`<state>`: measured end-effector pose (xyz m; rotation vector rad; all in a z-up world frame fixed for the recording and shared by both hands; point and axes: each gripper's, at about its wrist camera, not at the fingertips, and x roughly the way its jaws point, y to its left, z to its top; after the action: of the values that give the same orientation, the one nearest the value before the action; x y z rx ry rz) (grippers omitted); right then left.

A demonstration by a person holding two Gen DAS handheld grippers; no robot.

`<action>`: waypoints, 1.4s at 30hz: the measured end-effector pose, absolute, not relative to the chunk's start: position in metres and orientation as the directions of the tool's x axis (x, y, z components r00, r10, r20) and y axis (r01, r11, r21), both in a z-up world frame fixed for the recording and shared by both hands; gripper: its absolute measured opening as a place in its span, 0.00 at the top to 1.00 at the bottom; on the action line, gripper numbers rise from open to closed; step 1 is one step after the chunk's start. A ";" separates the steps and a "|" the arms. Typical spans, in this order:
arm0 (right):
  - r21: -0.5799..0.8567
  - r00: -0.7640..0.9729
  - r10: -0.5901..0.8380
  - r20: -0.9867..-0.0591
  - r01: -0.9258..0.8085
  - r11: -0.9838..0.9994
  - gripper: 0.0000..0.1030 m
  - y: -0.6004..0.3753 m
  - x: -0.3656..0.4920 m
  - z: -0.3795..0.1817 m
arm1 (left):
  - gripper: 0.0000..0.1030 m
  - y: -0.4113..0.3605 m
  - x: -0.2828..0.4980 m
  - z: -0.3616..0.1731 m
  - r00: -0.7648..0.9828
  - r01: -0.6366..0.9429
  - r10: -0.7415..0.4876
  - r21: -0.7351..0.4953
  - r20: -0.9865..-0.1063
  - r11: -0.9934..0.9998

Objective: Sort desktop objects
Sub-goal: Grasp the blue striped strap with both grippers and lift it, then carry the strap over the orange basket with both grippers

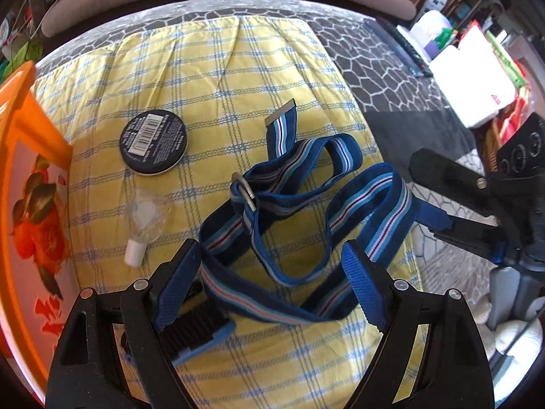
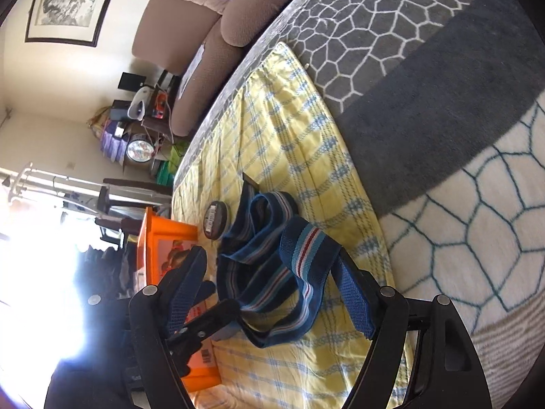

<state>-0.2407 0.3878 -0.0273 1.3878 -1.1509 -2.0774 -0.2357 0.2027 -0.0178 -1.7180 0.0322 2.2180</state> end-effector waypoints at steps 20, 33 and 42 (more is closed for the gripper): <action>0.878 -0.415 -0.792 -0.448 -0.039 -0.476 0.24 0.351 -0.247 -0.005 | 0.95 0.206 -0.221 0.007 -0.216 -0.357 0.332 -0.242 -0.918 -0.902; 0.873 -0.439 -0.804 -0.401 0.084 -0.481 0.24 0.319 -0.221 0.097 | 0.95 0.145 -0.178 0.121 -0.339 -0.354 0.409 -0.288 -0.847 -0.890; 0.845 -0.430 -0.823 -0.371 0.211 -0.491 0.24 0.256 -0.194 0.190 | 0.95 0.093 -0.146 0.198 -0.434 -0.337 0.434 -0.305 -0.789 -0.891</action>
<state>-0.1940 0.2556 0.1904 1.0699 -0.9679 -1.9759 -0.1459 0.0933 0.1979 -1.3234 -0.1397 2.3279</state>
